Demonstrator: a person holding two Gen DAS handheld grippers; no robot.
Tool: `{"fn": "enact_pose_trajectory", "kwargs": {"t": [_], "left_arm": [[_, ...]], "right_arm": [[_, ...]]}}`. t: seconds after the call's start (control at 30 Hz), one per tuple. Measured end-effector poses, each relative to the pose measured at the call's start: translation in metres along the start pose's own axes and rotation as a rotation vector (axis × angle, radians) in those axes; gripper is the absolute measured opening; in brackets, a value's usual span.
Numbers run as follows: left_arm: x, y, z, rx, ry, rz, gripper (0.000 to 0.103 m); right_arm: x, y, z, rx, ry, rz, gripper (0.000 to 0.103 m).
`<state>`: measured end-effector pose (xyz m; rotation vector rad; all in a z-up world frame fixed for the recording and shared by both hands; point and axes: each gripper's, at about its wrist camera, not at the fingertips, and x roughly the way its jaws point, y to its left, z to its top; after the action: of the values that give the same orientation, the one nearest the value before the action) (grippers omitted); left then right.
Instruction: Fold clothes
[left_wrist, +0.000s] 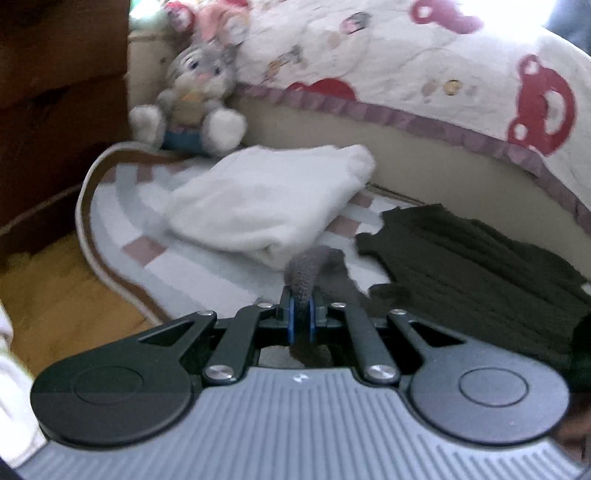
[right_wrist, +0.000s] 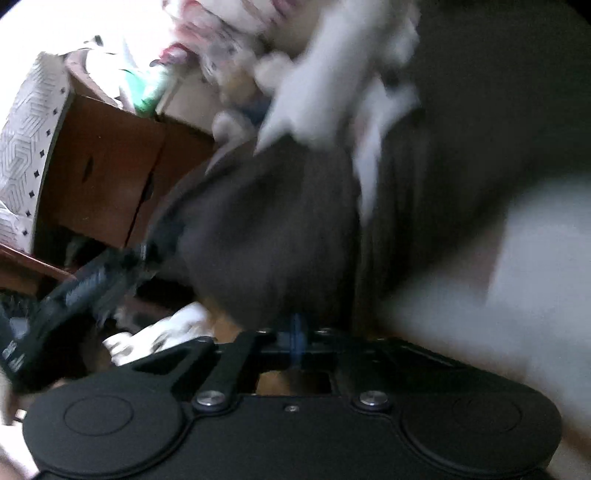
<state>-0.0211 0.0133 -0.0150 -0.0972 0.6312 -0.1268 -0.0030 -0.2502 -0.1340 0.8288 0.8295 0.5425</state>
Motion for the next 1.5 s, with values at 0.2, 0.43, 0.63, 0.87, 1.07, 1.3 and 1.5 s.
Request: {"fn": "enact_pose_trajectory", "kwargs": {"t": [0.2,0.43,0.63,0.87,1.07,1.3,1.5], "left_arm": [[0.019,0.037,-0.01,-0.237,0.14,0.043,0.007],[0.01,0.018,-0.005,-0.157,0.082,-0.01,0.007],[0.0,0.008,0.009,-0.127,0.04,-0.03,0.007],[0.013,-0.009,0.001,-0.071,0.176,-0.208,0.006],[0.028,-0.031,-0.01,0.003,0.323,-0.417,0.006],[0.062,-0.061,-0.017,-0.076,0.449,-0.655,0.006],[0.089,-0.089,-0.014,-0.178,0.506,-0.744,0.007]], "right_arm": [[-0.013,0.021,0.045,-0.074,-0.125,-0.134,0.019],[-0.015,-0.032,-0.013,0.19,-0.019,-0.164,0.066],[0.003,-0.045,-0.049,0.385,0.031,0.037,0.033],[-0.009,-0.017,-0.001,0.238,-0.079,0.088,0.009],[0.0,0.014,0.074,0.081,-0.111,0.069,0.009],[0.001,0.021,0.087,-0.123,-0.024,-0.187,0.031],[-0.108,-0.003,0.043,-0.01,-0.22,-0.24,0.061]]}}
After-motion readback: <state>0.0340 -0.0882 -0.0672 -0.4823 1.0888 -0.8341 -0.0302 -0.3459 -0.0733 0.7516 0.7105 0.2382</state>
